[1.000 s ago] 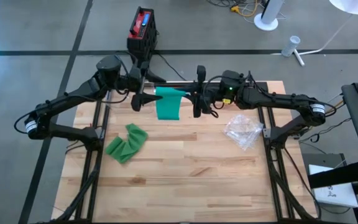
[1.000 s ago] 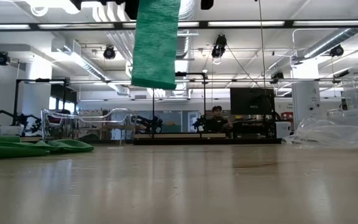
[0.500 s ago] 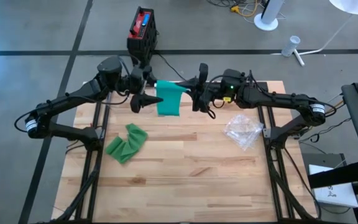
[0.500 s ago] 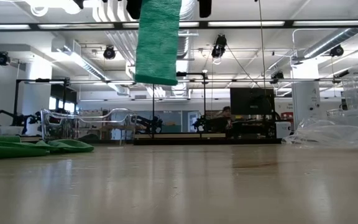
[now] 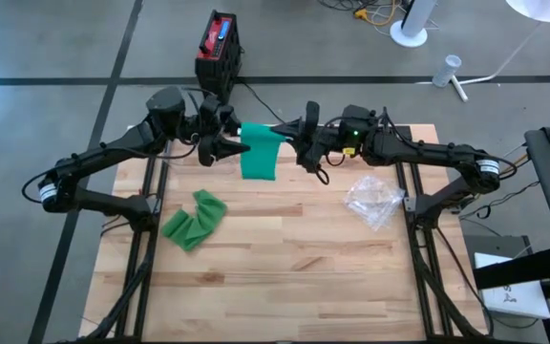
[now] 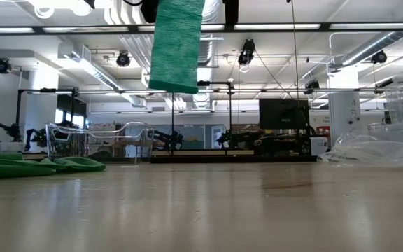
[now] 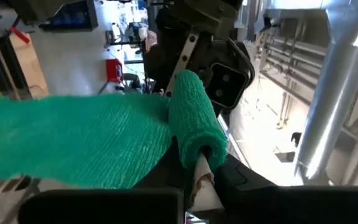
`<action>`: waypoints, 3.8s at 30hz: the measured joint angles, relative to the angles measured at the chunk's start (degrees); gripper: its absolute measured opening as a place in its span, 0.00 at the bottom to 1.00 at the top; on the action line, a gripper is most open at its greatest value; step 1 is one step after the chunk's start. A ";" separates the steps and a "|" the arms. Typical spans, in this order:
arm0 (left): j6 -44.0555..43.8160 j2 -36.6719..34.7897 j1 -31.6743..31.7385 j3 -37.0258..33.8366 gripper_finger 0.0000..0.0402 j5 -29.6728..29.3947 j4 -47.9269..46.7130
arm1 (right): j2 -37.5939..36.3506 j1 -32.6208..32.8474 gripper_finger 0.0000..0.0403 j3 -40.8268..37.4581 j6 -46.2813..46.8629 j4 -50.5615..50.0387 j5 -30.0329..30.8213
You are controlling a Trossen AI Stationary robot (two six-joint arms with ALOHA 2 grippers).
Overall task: Roll bandage
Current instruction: Roll the blue bandage
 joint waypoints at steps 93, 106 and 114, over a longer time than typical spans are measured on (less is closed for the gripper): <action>36.43 2.48 -1.00 8.63 0.65 -11.25 -18.45 | -0.11 0.44 0.04 0.50 -5.51 -3.49 1.05; 32.47 6.38 -1.86 11.65 0.82 -6.27 -18.90 | -0.11 0.42 0.04 0.50 -7.35 -3.50 1.44; 30.15 6.75 -1.84 11.52 0.60 -6.20 -18.49 | -0.04 0.42 0.05 0.50 -8.84 -3.64 0.96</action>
